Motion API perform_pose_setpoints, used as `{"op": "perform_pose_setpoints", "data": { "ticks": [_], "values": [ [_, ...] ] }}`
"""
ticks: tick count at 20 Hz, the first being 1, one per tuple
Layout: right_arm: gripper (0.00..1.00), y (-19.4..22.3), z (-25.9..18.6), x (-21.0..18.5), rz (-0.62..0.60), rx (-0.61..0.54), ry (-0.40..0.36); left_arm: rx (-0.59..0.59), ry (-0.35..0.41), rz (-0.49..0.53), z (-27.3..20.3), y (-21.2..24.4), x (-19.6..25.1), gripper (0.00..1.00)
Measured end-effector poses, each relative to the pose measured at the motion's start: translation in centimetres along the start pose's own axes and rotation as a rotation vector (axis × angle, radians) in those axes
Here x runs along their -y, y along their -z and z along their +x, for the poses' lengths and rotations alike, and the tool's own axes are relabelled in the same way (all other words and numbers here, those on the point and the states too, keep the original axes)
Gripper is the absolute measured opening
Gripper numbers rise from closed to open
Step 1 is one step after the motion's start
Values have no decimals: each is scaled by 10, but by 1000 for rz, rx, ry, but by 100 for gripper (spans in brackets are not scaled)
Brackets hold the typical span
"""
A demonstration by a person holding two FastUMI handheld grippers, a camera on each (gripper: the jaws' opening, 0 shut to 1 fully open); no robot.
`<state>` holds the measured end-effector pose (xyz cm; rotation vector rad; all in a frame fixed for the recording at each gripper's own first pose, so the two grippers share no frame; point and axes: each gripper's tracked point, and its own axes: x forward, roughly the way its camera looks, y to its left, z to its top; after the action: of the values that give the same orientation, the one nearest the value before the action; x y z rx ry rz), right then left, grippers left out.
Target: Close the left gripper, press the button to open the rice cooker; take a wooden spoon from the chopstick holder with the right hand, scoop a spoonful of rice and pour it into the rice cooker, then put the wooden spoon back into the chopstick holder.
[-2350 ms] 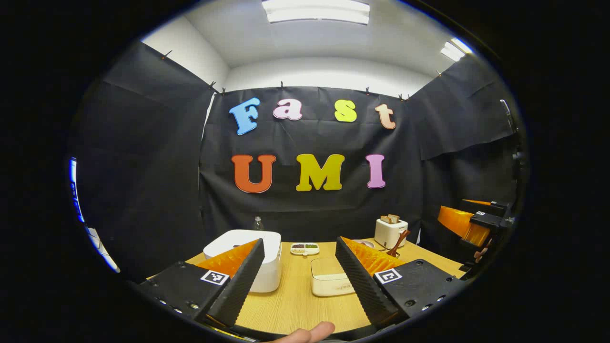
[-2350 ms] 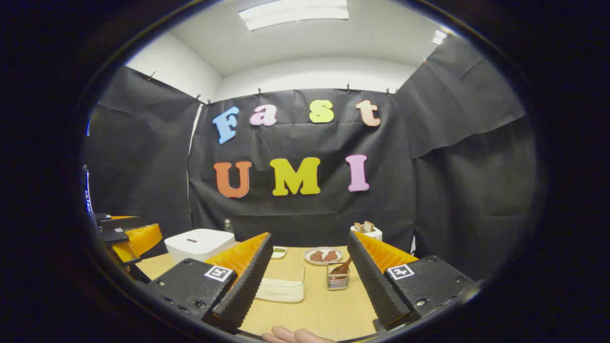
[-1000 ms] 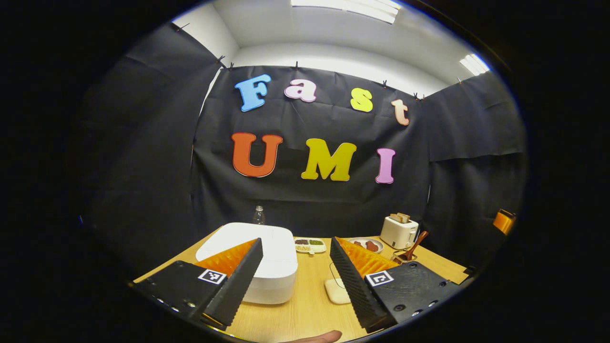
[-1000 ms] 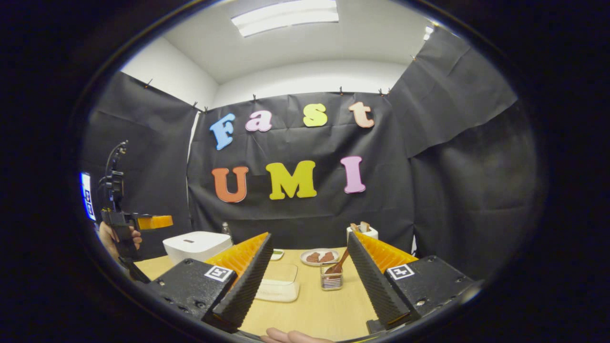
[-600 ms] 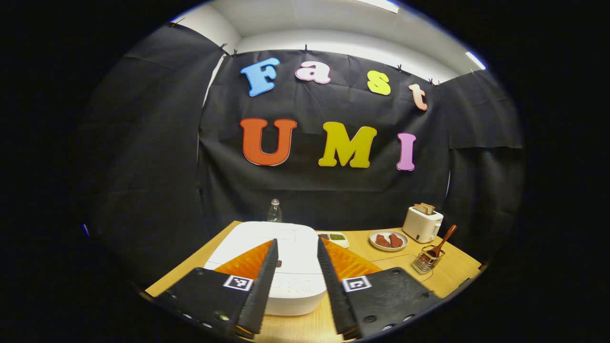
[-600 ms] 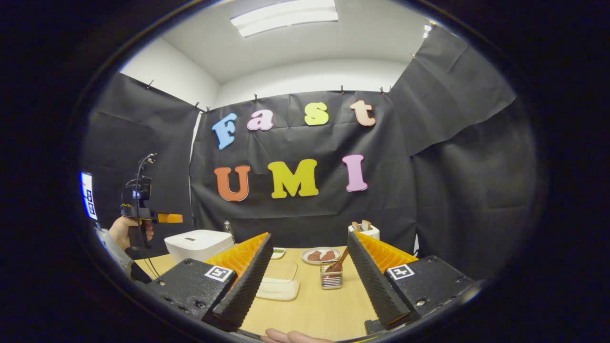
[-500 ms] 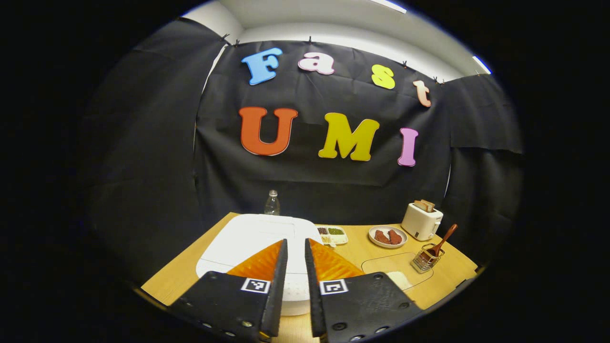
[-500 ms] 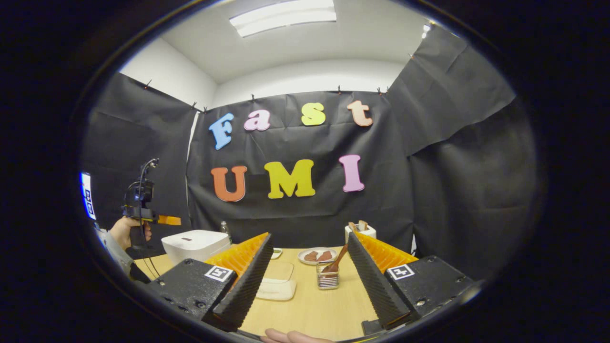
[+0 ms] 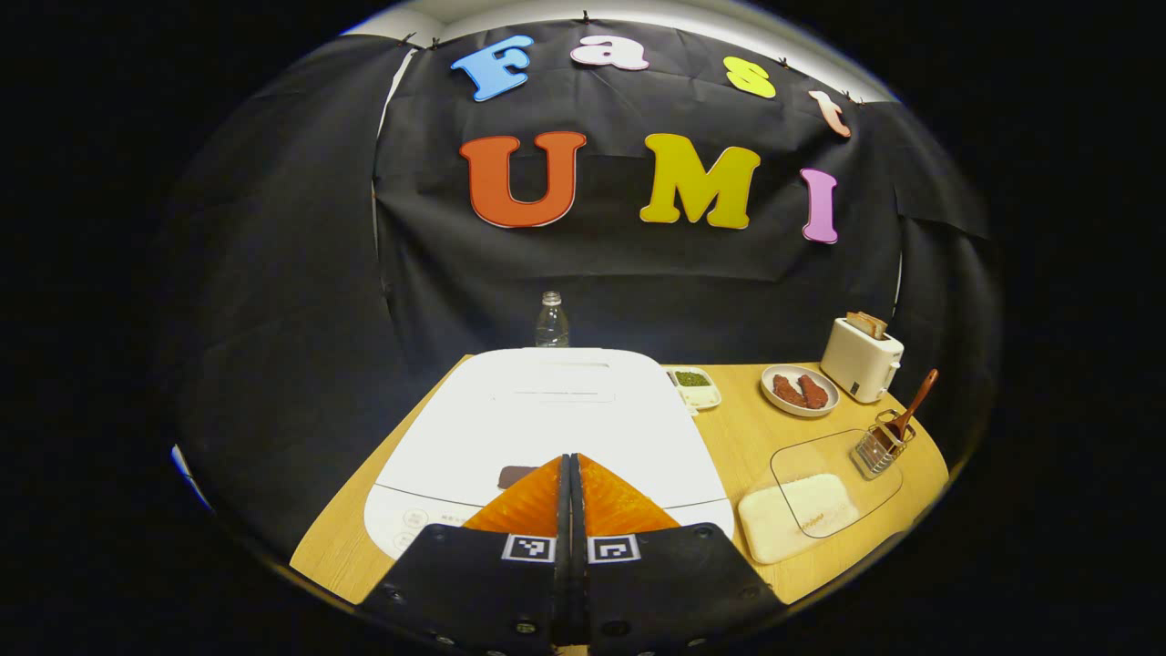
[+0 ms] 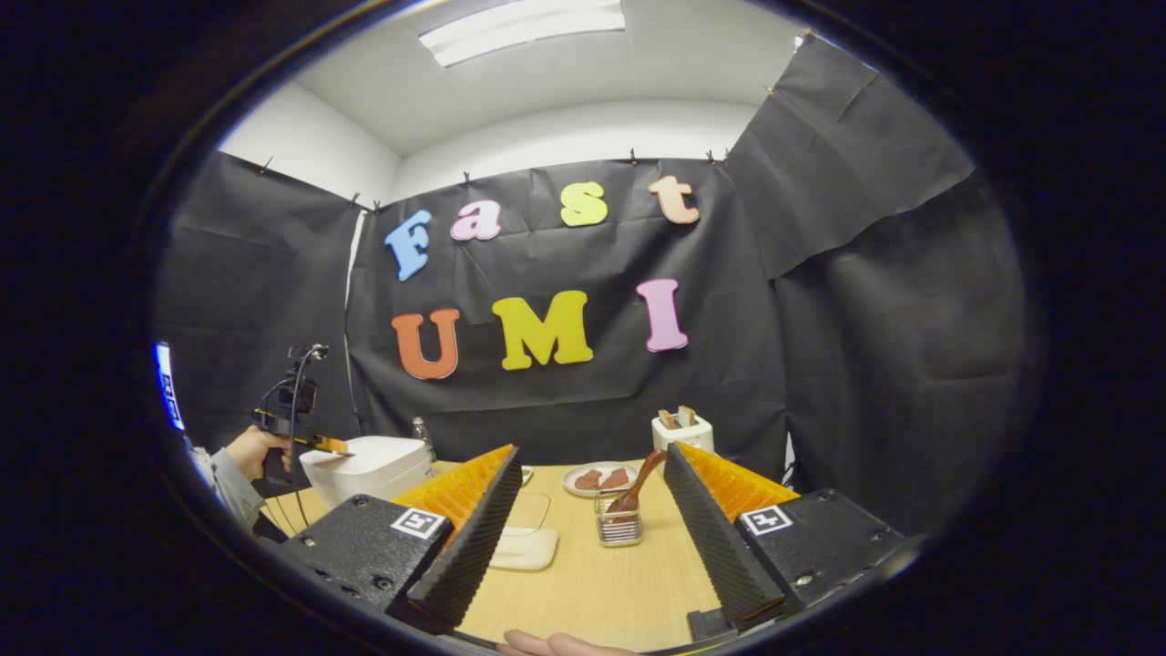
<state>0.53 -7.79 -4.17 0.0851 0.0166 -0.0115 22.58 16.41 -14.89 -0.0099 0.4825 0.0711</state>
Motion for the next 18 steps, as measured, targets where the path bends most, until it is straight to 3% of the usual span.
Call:
{"op": "perform_pose_setpoints", "data": {
  "ticks": [2,3,6,7,8,9,10,11,12,14,17,18],
  "values": [
    [95,2,3,5,7,-11,13,-8,-10,3,8,3,-3,0],
    [100,2,4,7,10,-13,19,-1,-9,1,7,1,-3,0],
    [100,6,5,9,20,-20,26,-54,-5,-12,10,16,-2,0],
    [95,8,4,7,24,-24,23,-50,-6,-22,8,14,0,0],
    [100,9,4,6,27,-26,19,-44,-6,-29,8,14,-1,0],
    [95,8,4,3,30,-22,10,-27,-8,-37,8,14,-3,0],
    [100,6,4,-1,31,-18,2,-14,-10,-56,9,15,-3,0],
    [95,5,5,-3,27,-18,0,7,-12,-72,8,11,-3,0],
    [100,6,4,-3,19,-18,0,22,-14,-93,7,9,-3,0],
    [95,5,1,-3,-3,-17,10,89,-25,-115,-9,-5,-6,0],
    [100,3,-3,-2,-21,-20,33,206,-47,-134,-42,-33,-8,0],
    [95,0,-3,-4,-26,-14,35,227,-54,-131,-55,-39,-6,0]
  ]
}}
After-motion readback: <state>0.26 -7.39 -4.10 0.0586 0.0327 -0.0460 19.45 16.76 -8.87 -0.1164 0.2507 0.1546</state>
